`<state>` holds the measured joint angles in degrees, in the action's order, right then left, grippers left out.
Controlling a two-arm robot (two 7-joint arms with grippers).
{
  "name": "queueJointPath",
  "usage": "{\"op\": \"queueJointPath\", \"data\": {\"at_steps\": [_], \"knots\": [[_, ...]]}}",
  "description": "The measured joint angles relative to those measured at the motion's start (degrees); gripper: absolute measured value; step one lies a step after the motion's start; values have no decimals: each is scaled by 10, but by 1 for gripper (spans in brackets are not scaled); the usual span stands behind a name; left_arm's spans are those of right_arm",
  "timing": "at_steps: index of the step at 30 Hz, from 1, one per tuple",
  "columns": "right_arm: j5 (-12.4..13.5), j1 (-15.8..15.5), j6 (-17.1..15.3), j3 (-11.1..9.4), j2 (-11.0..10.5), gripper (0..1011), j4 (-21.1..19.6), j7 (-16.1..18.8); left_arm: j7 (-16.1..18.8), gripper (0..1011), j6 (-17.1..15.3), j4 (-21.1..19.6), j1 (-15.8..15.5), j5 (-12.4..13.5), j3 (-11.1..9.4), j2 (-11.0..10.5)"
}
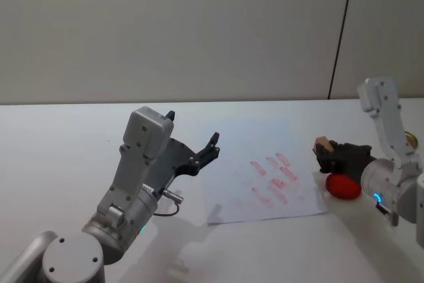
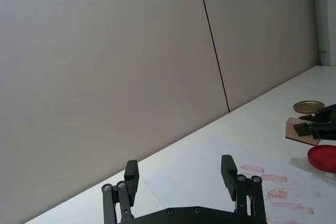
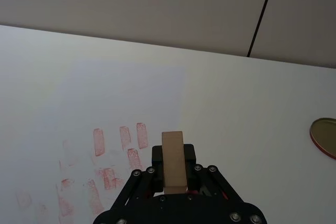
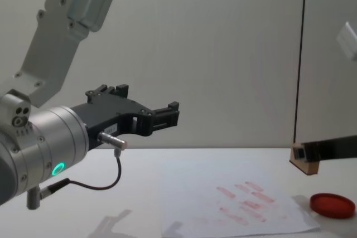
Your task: Use the one hand to pick up the stamp and affix it onto the A4 paper.
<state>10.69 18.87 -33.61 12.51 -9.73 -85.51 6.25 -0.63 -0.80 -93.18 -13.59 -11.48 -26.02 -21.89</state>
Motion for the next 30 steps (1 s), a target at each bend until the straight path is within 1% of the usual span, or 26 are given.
{"op": "queueJointPath", "data": {"at_steps": [8,16,20,30], "knots": [[-5,10,-9,0,5,216,27,-10,0,993,0,0,0,0,0,0],[-6,13,-20,-2,7,216,40,-18,0,993,0,0,0,0,0,0],[-6,11,-25,-3,7,216,39,-20,0,993,0,0,0,0,0,0],[-2,-7,-40,-8,1,216,14,-27,0,993,0,0,0,0,0,0]]}}
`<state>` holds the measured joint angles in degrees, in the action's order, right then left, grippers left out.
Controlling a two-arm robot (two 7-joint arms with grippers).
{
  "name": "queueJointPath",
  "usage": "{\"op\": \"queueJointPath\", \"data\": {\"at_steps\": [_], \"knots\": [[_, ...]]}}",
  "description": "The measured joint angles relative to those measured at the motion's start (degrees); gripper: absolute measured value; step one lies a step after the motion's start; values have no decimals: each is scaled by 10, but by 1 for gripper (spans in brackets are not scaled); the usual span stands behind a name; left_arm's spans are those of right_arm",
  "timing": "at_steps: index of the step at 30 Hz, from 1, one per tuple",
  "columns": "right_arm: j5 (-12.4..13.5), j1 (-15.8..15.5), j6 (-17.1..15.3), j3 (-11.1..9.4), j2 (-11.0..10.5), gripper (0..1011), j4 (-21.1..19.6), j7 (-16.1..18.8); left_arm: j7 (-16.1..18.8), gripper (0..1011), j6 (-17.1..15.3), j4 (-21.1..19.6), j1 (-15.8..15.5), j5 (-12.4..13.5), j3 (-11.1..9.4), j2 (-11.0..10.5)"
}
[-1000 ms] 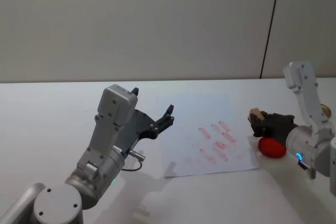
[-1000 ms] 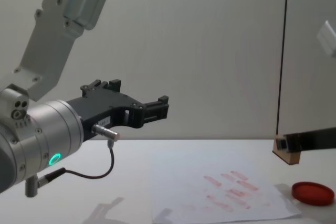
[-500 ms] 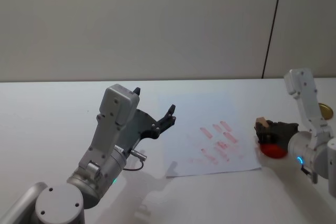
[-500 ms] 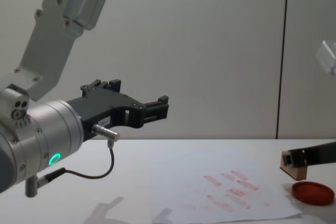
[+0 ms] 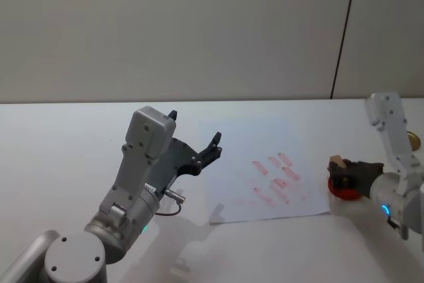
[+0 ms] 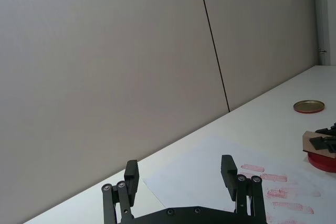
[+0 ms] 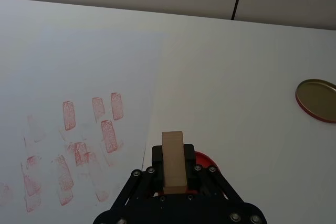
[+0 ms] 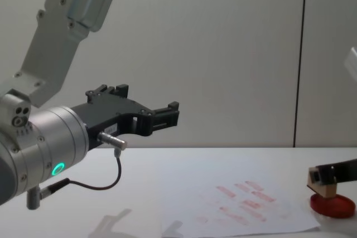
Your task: Use the one hand to pick up the stamp and affix it onto the A4 paper.
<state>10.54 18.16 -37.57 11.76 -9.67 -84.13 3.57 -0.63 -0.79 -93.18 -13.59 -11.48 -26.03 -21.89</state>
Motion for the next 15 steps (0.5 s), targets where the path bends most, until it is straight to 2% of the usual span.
{"op": "queueJointPath", "data": {"at_steps": [15], "knots": [[1,-18,-3,-7,-7,219,-18,-8,0,993,0,0,0,0,0,0]]}}
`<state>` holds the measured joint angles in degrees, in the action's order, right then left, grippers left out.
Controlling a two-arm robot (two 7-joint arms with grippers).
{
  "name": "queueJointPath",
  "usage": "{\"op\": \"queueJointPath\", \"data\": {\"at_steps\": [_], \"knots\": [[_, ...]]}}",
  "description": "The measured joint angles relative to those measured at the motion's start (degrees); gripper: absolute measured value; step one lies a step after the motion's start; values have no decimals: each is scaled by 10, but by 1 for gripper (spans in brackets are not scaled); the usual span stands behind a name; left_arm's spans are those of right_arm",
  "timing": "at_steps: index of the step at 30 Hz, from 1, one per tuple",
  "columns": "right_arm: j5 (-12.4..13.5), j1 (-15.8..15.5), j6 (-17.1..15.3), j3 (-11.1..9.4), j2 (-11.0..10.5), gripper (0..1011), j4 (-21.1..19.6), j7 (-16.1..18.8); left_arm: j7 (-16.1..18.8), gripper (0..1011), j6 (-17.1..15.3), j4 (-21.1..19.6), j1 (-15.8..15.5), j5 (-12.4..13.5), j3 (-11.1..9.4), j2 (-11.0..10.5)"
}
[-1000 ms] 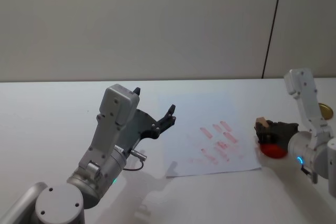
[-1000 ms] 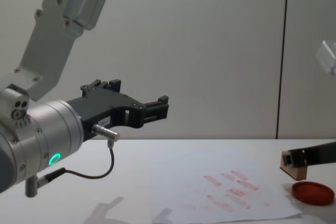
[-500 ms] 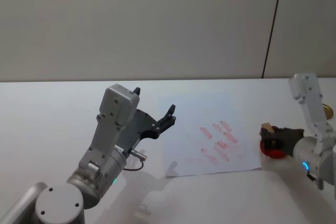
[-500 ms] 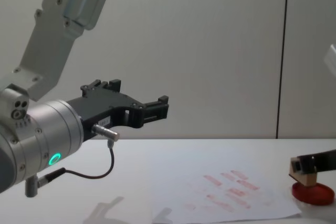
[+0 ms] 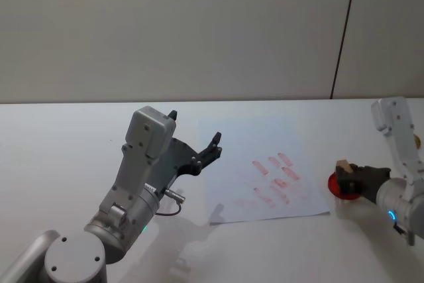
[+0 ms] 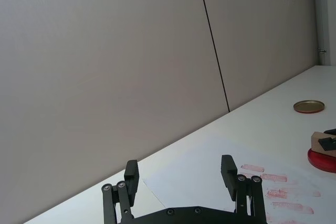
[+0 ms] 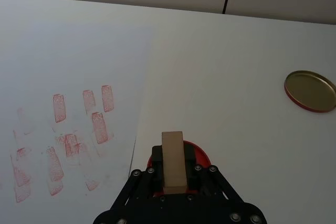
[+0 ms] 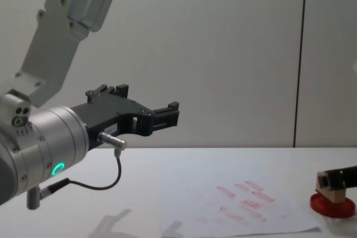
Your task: Use the one hand to pick up the stamp and affix it onto the A4 paper.
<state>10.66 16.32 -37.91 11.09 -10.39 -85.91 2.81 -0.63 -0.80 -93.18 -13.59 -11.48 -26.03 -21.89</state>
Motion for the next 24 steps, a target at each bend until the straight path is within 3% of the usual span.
{"op": "queueJointPath", "data": {"at_steps": [2,17,24], "knots": [[-1,0,3,-1,0,238,1,0,0,993,0,0,0,0,0,0],[-16,-3,28,-1,1,760,-6,-2,0,993,0,0,0,0,0,0],[-26,-10,50,-1,-2,917,-26,-2,0,993,0,0,0,0,0,0]]}}
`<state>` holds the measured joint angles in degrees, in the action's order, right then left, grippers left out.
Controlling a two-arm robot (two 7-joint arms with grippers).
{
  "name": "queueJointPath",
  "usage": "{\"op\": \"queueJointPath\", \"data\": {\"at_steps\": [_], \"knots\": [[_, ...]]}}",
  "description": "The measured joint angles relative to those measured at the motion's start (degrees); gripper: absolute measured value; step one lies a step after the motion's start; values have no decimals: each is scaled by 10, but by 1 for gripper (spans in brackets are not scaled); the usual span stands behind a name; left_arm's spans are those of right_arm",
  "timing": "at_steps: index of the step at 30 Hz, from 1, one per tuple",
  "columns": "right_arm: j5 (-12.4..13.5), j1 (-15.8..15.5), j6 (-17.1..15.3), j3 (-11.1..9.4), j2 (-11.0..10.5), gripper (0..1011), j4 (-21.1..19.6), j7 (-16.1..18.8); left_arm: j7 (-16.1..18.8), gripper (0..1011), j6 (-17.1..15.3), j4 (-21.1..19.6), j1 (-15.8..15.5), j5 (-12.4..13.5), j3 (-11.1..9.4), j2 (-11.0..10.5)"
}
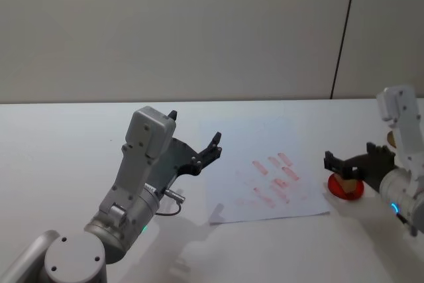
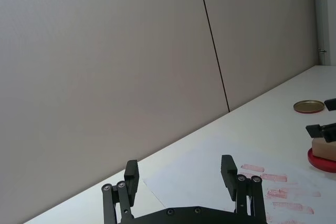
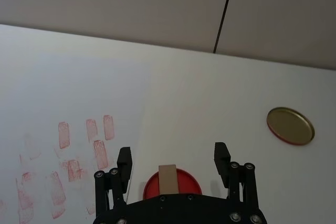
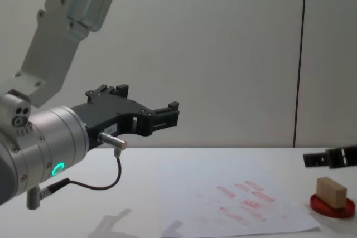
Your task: Use the one hand to pick up the stamp and affix it onto the A4 paper.
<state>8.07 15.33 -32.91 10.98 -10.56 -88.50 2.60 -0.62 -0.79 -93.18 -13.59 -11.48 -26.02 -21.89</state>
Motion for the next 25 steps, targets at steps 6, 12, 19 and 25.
{"op": "queueJointPath", "data": {"at_steps": [6,12,19,25], "knots": [[-15,-11,30,1,-5,1001,-26,1,0,993,0,0,0,0,0,0],[-30,-25,65,2,-12,1001,-54,4,0,993,0,0,0,0,0,0],[-48,-41,97,4,-20,1001,-85,9,0,993,0,0,0,0,0,0],[-57,-50,112,4,-24,1001,-101,11,0,993,0,0,0,0,0,0]]}}
